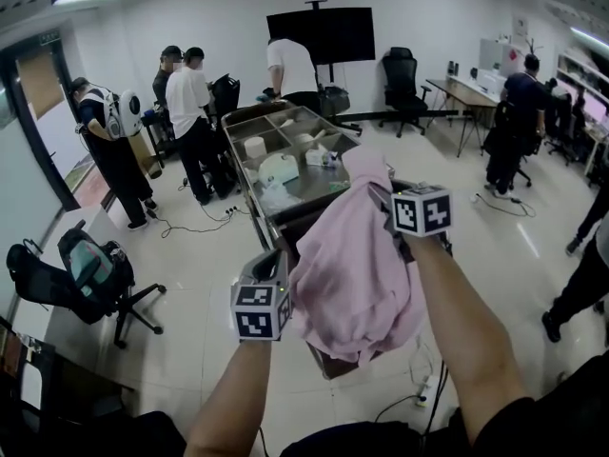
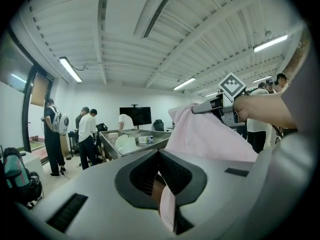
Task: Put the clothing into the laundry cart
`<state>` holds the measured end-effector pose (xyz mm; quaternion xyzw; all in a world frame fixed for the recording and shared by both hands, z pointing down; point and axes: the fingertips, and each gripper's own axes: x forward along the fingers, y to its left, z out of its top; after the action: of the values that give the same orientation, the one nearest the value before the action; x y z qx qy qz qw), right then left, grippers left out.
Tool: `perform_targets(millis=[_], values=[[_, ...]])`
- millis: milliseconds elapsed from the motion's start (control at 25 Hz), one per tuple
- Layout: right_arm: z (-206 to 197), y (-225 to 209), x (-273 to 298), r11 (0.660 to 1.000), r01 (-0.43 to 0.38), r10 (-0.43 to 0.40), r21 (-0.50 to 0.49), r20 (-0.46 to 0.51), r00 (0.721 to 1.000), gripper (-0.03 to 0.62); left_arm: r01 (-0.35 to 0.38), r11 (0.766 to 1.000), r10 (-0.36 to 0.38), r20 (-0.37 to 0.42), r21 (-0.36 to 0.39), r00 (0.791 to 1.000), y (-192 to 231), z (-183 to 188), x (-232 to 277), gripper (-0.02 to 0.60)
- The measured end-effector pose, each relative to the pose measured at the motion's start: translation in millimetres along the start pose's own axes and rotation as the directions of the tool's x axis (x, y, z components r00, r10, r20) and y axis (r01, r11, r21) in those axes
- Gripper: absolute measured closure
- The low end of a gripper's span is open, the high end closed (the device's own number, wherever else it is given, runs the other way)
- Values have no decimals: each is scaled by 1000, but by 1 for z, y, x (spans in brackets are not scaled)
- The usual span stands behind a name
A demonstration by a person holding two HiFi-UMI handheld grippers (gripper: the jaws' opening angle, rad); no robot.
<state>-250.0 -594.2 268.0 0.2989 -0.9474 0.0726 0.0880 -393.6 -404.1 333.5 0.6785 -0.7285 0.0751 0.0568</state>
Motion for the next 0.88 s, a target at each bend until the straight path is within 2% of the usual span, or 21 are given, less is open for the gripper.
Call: perform_targets(millis=[240, 360, 560, 880], values=[[-19, -11, 5, 1000, 7, -8, -20, -54, 998, 398, 1, 1000, -1, 2, 12, 1000, -12, 4, 8, 583], [-19, -16, 1, 999, 14, -16, -30, -43, 999, 396, 1, 1000, -1, 0, 18, 1000, -16, 3, 12, 583], [-11, -8, -13, 998, -28, 27, -49, -14, 1000, 396, 13, 1000, -13, -3, 19, 1000, -27, 4, 17, 583], [-28, -9, -39, 999, -47, 46, -19, -10, 999, 399, 47, 999, -47, -10, 23, 999, -46, 7, 24, 583]])
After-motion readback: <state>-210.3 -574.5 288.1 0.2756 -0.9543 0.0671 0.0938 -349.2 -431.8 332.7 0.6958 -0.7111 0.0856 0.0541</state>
